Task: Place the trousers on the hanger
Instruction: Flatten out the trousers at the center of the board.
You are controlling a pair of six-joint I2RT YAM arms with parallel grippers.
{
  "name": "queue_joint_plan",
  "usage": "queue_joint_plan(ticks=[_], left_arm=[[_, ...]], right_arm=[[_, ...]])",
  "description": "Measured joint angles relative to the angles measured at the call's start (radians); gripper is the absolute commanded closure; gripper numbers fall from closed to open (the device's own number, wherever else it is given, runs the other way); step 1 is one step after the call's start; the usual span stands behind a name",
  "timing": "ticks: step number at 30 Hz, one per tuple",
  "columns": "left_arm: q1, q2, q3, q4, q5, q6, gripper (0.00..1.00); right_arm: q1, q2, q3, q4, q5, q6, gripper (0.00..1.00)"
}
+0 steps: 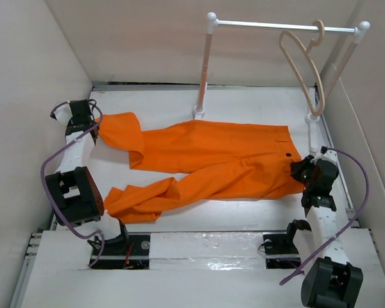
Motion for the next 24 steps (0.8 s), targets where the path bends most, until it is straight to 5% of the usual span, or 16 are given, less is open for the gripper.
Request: queue_joint_plan(ticks=[10, 15, 19, 22, 24], left_arm=[[0.106, 0.089, 0.051, -0.073, -0.113, 0.079, 1.0], [0.103, 0.105, 0.011, -0.076, -0.163, 0.092, 0.8], [0.103, 0.135, 0.011, -0.1, -0.176, 0.095, 0.39], [0.103, 0.109, 0.011, -0.094, -0.14, 0.093, 0.34], [0.092, 0.069, 0.011, -0.09, -0.106, 0.093, 0.38]], right_arm=[[-0.259, 0.002, 0.03, -0.095, -0.026, 0.034, 1.0], [-0.37, 0.01, 0.073, -0.103, -0.057, 0.054, 0.98], [-0.385, 0.045, 0.074, -0.096, -0.099, 0.058, 0.49], [-0.382, 0.039, 0.075, -0.093, -0.151, 0.056, 0.25], [-0.35, 0.003, 0.081, -0.099, -0.18, 0.051, 0.27]])
